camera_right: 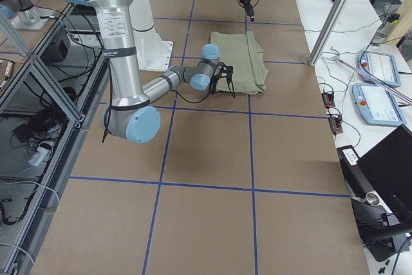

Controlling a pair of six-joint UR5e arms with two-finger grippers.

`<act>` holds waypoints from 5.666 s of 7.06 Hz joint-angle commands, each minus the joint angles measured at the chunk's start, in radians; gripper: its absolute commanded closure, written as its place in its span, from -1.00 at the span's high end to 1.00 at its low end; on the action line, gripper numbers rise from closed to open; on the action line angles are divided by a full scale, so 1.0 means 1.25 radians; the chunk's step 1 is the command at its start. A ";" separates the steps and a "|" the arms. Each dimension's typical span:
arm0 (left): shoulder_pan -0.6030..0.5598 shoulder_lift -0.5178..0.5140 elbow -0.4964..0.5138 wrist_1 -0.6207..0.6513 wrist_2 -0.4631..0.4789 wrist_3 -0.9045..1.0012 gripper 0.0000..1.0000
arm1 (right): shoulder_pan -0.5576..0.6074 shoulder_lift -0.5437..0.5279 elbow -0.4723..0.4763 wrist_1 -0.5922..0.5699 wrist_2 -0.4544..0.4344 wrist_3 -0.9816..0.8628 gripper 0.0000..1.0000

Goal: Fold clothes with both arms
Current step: 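Move the right gripper to the folded shirt's side edge nearest it and grasp, then drag the folded shirt with the right gripper toward the robot, then release the shirt with the right gripper while the left gripper reaches the shirt's corner, then grasp the shirt corner with the left gripper and pull it away from the robot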

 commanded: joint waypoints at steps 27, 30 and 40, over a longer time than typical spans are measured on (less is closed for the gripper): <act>0.349 0.020 -0.071 0.085 0.004 -0.459 0.24 | 0.046 -0.234 0.381 0.003 0.051 0.132 1.00; 0.349 0.025 -0.079 0.086 0.002 -0.456 -1.00 | 0.052 -0.237 0.382 0.003 0.052 0.132 1.00; 0.140 0.004 0.036 -0.009 0.045 -0.330 -1.00 | 0.089 -0.234 0.378 0.001 0.054 0.132 1.00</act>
